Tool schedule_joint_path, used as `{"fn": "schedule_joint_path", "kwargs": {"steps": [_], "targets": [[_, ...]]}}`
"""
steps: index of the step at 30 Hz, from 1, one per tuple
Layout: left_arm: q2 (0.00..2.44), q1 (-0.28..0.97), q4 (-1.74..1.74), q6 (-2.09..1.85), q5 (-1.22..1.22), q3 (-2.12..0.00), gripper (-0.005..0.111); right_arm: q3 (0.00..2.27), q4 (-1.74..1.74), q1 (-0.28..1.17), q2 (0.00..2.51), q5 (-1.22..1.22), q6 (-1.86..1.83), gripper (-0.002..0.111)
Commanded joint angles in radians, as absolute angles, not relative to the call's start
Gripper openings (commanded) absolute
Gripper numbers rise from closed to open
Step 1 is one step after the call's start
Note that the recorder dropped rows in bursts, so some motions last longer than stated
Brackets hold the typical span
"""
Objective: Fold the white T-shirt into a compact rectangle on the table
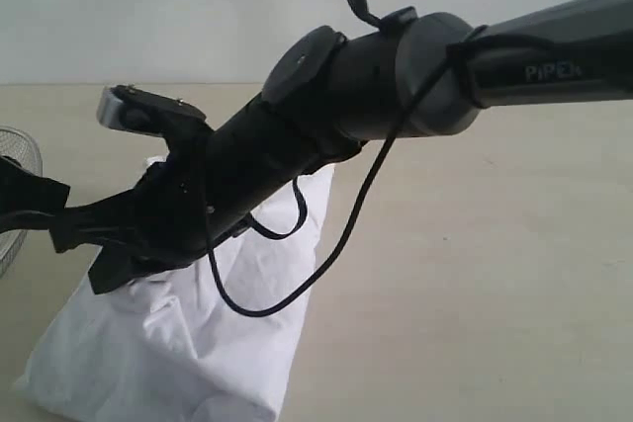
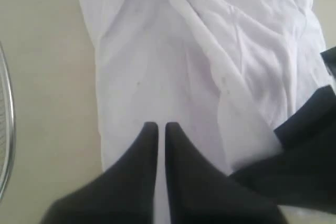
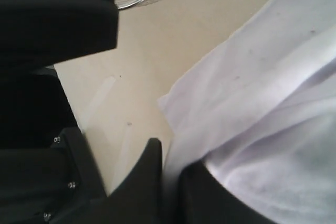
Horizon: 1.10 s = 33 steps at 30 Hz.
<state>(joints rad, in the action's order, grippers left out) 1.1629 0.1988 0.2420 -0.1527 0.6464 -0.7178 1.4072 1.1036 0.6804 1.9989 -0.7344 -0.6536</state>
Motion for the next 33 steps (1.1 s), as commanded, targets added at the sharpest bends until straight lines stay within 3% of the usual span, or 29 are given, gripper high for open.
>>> {"fn": "schedule_joint_path", "kwargs": {"steps": [1,28,30,33], "targets": [[1.154,0.195,0.239,-0.140,0.655,-0.724,0.005,1.418,1.085,0.711,2.005,-0.729,-0.667,0.000],[1.154,0.195,0.246,-0.140,0.702,-0.803,0.005,1.605,0.966,0.710,2.092,-0.841,-0.548,0.001],[1.154,0.195,0.246,-0.140,0.715,-0.803,0.005,1.605,0.966,0.710,2.108,-0.847,-0.548,0.008],[1.154,0.195,0.246,-0.140,0.732,-0.803,0.005,1.605,0.961,0.710,2.125,-0.846,-0.546,0.040]]}}
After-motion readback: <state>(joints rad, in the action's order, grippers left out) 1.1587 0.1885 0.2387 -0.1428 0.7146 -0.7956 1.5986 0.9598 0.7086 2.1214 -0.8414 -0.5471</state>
